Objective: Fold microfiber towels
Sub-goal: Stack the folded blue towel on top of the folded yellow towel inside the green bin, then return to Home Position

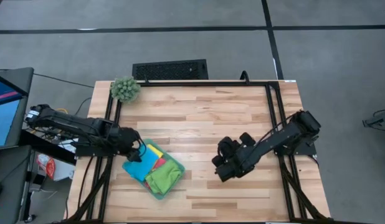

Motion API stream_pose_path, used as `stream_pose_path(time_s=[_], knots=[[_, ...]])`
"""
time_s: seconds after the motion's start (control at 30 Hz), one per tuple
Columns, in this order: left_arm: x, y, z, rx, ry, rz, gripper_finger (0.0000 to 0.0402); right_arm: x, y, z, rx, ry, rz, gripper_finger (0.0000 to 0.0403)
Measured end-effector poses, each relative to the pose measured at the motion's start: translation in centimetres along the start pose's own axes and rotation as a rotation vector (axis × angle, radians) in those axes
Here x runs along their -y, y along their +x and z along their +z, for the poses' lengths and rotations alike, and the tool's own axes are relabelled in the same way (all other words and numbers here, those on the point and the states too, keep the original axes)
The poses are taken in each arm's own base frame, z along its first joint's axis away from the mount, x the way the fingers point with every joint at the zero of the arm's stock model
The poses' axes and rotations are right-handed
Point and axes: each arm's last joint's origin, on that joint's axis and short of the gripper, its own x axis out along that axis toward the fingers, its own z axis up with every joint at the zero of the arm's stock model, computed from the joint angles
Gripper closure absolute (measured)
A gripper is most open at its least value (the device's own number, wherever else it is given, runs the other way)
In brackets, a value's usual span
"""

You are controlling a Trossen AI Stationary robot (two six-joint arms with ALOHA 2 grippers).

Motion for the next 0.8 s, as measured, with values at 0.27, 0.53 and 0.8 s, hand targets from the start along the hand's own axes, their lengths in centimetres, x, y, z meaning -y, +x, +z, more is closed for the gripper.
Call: stream_pose_path(time_s=[0.27, 0.53, 0.8], knots=[[0.2, -2.2, -0.3, 0.007, 0.056, 0.171, 0.0177, 2.6, -1.8, 2.4, 0.146, 0.053, 0.038, 0.0307], [4.5, -8.4, 0.0, 0.223, 0.261, 0.112, 0.0177, 6.7, -6.7, 5.6, 0.515, 0.106, 0.136, 0.0307], [9.8, -19.1, -0.6, 0.651, 0.803, -0.006, 0.0178, 17.4, -14.4, 8.6, 0.776, 0.102, 0.129, 0.0307]])
